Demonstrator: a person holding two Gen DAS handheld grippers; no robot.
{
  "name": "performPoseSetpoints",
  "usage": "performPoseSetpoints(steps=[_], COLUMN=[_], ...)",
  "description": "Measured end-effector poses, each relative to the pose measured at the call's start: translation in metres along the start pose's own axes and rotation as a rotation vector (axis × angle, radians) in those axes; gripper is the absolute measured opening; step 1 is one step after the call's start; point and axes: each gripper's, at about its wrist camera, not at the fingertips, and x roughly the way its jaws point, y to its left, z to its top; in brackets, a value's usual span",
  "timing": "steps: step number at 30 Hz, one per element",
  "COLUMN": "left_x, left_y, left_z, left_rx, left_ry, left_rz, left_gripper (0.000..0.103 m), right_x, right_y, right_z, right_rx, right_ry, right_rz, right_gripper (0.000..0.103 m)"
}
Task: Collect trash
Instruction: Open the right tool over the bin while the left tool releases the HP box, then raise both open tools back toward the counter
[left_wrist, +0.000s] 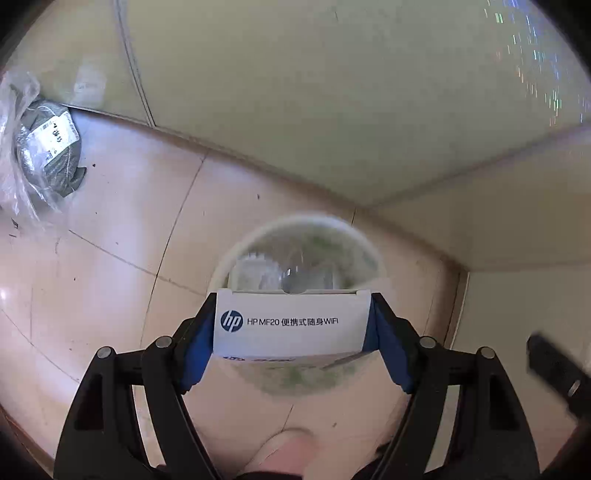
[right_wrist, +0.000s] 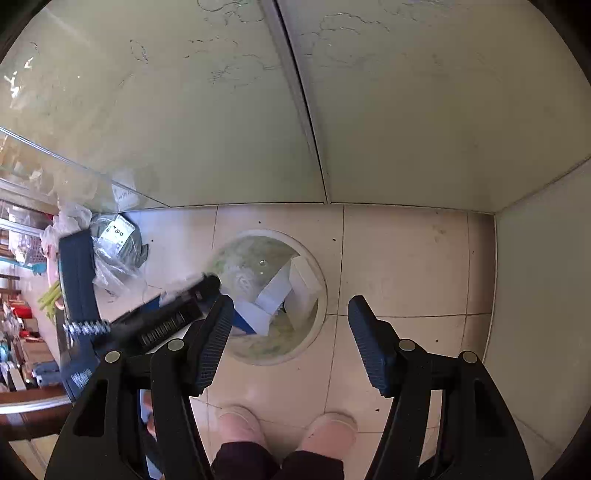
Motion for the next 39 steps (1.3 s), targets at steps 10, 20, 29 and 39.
performPoseSetpoints(steps=[10,20,29,39], left_x=[0.033,-0.025,-0.168,-0.391], left_y=[0.000,-0.014,-0.043,-0.090], left_z=[-0.022,-0.032,-0.014,0.017], left_rx=[0.048,0.153,0.228,0.286], left_ry=[0.183,0.172,0.055,-0.149], left_rz=[-0.015,0.002,0.033,0.004], left_gripper=[0.079,0.079,0.079,0.079], right_x=[-0.004,-0.043,-0.137,-0.305], right_y=[0.000,0.013,0.041,0.092], right_z=[-0.004,0.002,0.017,0.027], right_rx=[0.009,-0.013,-0.019,-0.026], right_ry=[-0.005,-0.031,-0.081,-0.210], right_rz=[0.006,0.009,0.011,0.012], right_gripper=[0.061,0.061,0.061,0.061])
